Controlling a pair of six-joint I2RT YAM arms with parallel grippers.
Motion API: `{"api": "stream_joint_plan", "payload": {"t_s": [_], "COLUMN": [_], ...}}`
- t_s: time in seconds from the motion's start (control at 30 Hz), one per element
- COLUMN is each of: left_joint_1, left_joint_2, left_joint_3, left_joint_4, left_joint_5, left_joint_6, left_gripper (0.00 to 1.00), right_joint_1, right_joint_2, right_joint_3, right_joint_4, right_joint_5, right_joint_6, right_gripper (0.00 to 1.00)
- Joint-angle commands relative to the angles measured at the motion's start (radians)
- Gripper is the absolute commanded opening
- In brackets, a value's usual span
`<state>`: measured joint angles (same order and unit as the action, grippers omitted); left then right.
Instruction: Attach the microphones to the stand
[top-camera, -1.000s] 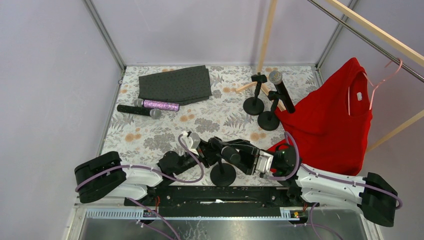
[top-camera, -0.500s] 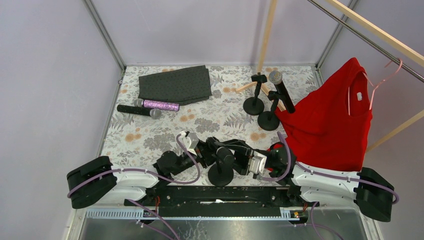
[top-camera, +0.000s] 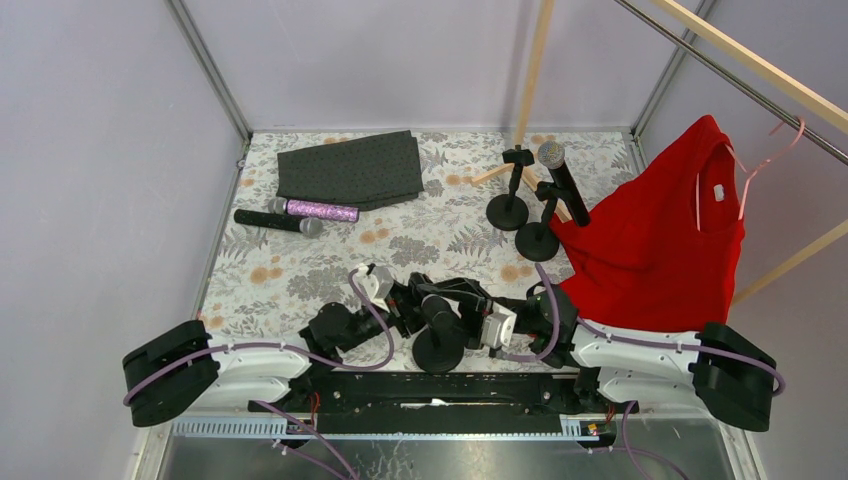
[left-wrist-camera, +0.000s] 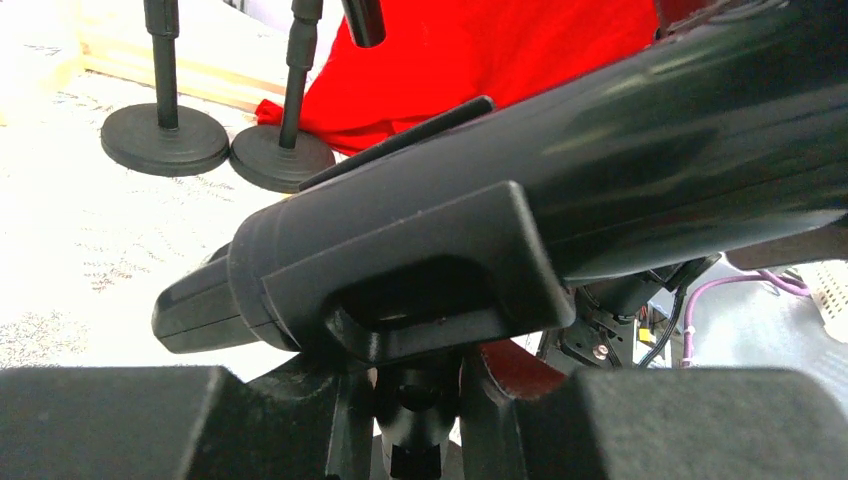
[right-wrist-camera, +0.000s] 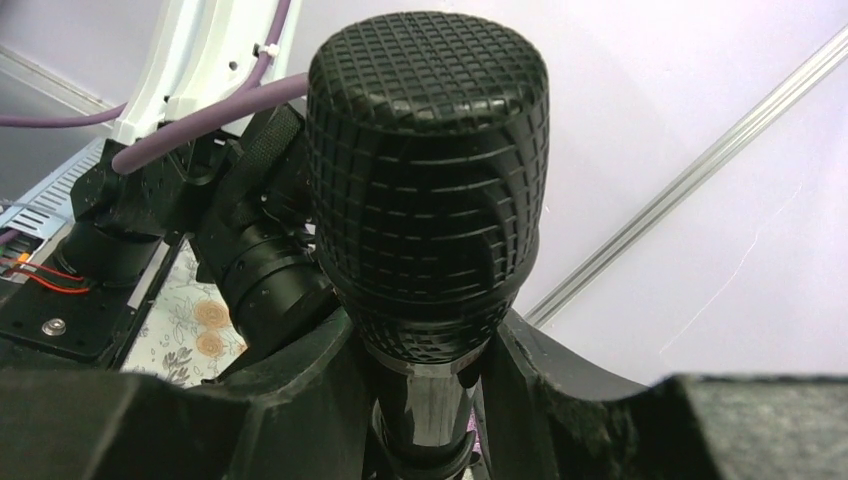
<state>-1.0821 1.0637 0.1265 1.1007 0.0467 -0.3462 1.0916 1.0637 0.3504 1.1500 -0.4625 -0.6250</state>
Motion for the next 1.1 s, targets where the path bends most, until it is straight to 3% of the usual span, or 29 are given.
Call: {"api": "stream_joint_plan", "payload": {"t_s": [0.0,0.47,1.07], "left_joint_1": [-0.061,-0.061,-0.062], "left_joint_2": [-0.084,-0.222,-0.295], "left_joint_3": [0.052,0.06,0.031], "left_joint_4": [0.221,0.076,0.09], "left_joint_5": [0.335,0.335,0.324], "left_joint_6": [0.096,0.13,0.127], "left_gripper": [0.0,0.0,0.0], "right_joint_1": [-0.041,-0.041,-0.041], "right_joint_2": [0.165,0.235,0.367], "right_joint_3": [-0.07,-0.061,-0.056], "right_joint_4": [-0.466,-0.444,-0.371], "right_joint_5": [0.232,0.245,0.238], "right_joint_6": [-0.07,-0.096,-0.098], "right_gripper": [0.0,0.0,0.0]}}
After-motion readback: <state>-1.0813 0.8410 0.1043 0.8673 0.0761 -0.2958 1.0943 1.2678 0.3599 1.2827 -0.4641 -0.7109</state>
